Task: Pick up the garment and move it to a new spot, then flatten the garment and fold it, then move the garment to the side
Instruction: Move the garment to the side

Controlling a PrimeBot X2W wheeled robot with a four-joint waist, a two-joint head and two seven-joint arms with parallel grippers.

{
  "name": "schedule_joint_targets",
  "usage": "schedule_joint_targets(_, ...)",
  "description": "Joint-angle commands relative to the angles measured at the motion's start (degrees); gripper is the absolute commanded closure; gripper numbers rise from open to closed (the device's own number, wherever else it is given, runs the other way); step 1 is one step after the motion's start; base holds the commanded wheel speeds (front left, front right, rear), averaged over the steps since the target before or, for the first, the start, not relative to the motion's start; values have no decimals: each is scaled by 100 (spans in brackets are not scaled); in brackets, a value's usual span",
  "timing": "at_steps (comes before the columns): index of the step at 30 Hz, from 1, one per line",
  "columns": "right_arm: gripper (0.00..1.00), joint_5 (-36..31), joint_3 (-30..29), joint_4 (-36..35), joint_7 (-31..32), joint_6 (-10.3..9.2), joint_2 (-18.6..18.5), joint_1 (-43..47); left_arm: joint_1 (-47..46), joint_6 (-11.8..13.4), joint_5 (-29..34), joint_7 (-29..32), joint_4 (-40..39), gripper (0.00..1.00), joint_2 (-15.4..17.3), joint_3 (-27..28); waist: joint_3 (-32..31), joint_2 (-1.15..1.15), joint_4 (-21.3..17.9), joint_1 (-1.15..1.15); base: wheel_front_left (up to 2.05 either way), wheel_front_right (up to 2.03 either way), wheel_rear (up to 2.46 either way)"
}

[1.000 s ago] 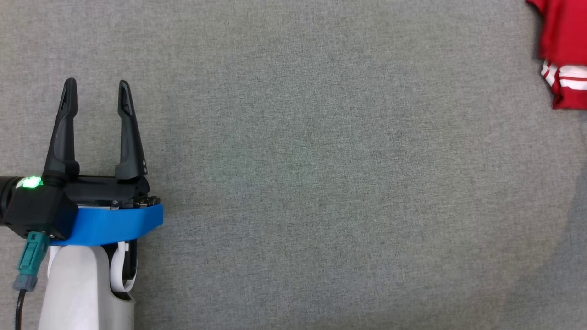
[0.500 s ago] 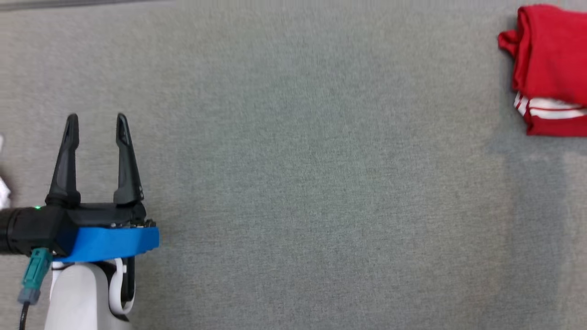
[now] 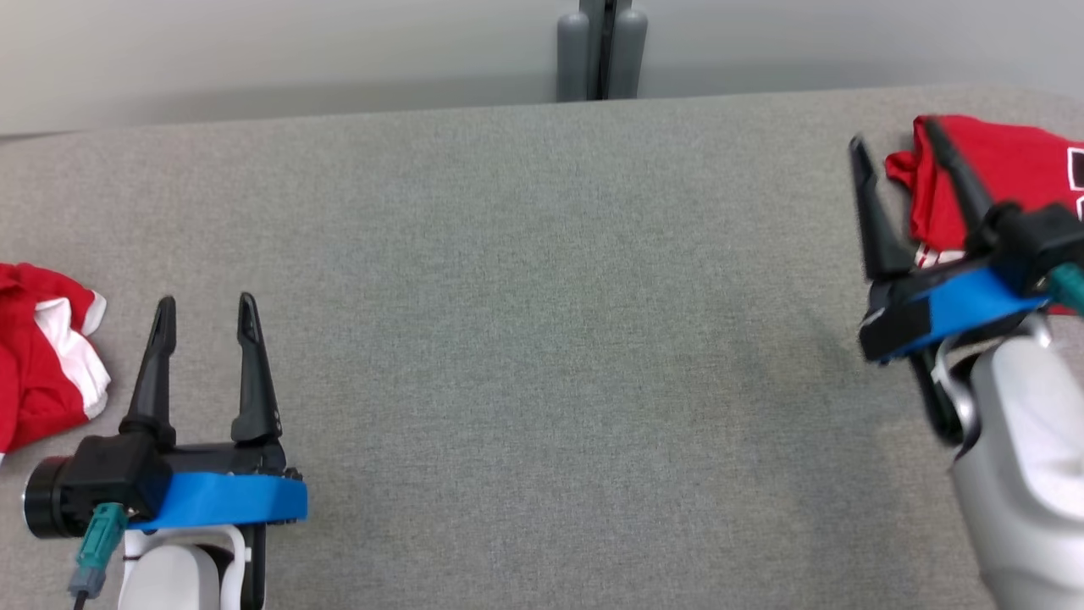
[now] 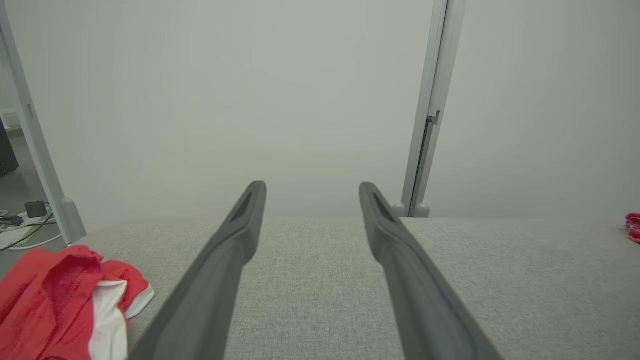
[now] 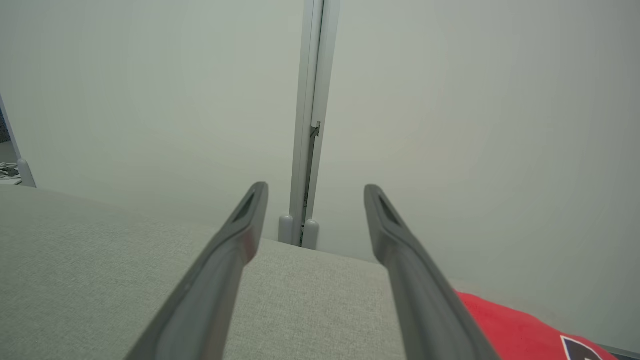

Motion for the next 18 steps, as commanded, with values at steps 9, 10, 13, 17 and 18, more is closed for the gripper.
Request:
schedule_joint_targets(9,0,169,-57,-645,-19,-1,404,1271,240,-17,-39,-16,199,0,-39,-17,-384,0,-23,1,0,0,0)
schedule_joint_targets(10,0,177,-90,-700,-19,-1,432,1402,258,-17,-45,-16,215,0,-43,-18,-418,0,-19,1,0,0,0)
schedule_joint_targets(13,0,173,-209,-890,-19,-1,564,1768,298,-17,-63,-16,252,0,-53,-26,-511,0,-8,1,0,0,0)
schedule_joint_targets(17,0,147,-423,-1093,34,-1,736,2159,378,-19,-82,-16,302,0,-66,-62,-594,0,10,1,0,0,0)
schedule_joint_targets(18,0,124,-444,-1142,45,0,771,2229,379,-19,-85,-16,306,0,-67,-61,-600,0,10,1,0,0,0)
